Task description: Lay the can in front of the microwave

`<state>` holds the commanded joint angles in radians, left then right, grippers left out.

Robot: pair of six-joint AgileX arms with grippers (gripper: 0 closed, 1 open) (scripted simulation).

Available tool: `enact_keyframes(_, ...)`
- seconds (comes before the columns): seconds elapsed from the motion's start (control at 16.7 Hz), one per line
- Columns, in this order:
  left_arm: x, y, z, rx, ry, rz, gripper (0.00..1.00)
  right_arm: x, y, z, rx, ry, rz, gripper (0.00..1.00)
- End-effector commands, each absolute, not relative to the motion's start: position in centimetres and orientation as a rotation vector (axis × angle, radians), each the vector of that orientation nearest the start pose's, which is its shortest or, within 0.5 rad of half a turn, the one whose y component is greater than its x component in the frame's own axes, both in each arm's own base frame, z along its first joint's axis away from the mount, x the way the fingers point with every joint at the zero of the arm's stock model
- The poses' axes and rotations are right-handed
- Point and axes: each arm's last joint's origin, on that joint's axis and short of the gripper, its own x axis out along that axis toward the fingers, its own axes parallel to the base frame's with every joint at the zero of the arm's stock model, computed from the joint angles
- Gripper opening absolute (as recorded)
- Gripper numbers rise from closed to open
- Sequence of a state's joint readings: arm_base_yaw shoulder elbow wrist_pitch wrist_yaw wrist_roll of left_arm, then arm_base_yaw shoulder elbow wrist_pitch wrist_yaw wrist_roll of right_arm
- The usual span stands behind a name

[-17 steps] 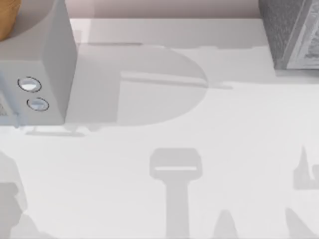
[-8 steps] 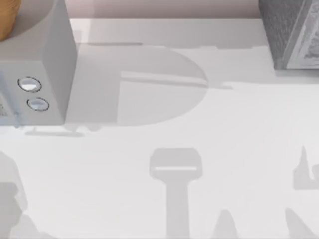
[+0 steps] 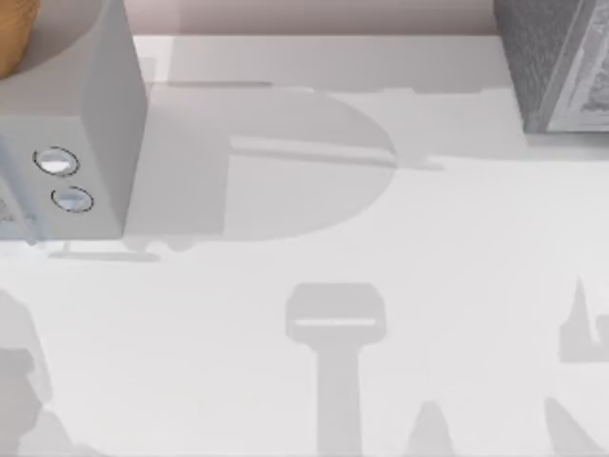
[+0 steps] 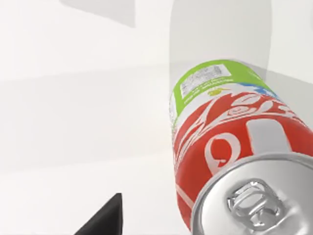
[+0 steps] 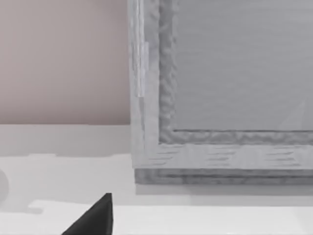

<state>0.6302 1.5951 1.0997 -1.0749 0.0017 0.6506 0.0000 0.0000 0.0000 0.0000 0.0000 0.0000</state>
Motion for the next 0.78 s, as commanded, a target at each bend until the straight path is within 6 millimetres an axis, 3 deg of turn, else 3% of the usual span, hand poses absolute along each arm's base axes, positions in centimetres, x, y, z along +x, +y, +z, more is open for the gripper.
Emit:
enact_keyframes(0.36,22.3,16.5,20.5,0.015,1.569,-0.017,1.00,10.6,-0.1,16.0,0.000,0.000,0.000,1.00)
enact_keyframes(0.78,22.2,16.4,24.1,0.015,1.569,-0.017,1.00,10.6,-0.1,16.0,0.000,0.000,0.000,1.00)
